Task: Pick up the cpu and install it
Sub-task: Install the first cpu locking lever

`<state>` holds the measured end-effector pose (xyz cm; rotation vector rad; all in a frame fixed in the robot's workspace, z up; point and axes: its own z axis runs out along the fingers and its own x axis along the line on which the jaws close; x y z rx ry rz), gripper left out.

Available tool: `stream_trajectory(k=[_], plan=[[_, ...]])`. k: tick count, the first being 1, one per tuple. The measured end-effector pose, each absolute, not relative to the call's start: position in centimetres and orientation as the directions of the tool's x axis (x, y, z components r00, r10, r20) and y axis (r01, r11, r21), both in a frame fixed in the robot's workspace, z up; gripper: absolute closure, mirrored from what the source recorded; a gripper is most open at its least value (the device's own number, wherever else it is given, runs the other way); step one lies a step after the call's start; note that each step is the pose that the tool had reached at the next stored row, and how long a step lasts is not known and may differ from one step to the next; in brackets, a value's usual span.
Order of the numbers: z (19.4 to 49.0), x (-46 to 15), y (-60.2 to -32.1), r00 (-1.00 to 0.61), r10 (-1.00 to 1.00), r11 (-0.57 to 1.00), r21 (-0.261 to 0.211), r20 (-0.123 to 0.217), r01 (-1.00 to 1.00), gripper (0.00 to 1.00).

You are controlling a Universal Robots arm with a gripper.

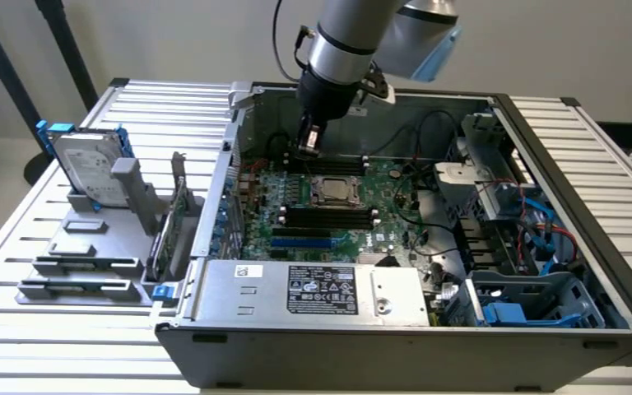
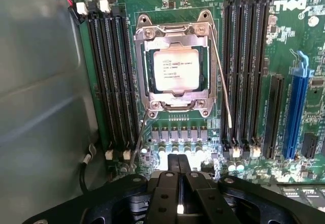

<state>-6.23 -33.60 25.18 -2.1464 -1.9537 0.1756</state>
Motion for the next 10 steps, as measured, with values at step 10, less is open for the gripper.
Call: stream_trajectory(k=[10], plan=[[24.94,-6.29,-33.60,0.264,0.962,-0.240,-0.251,0.068,0.938,0.89]])
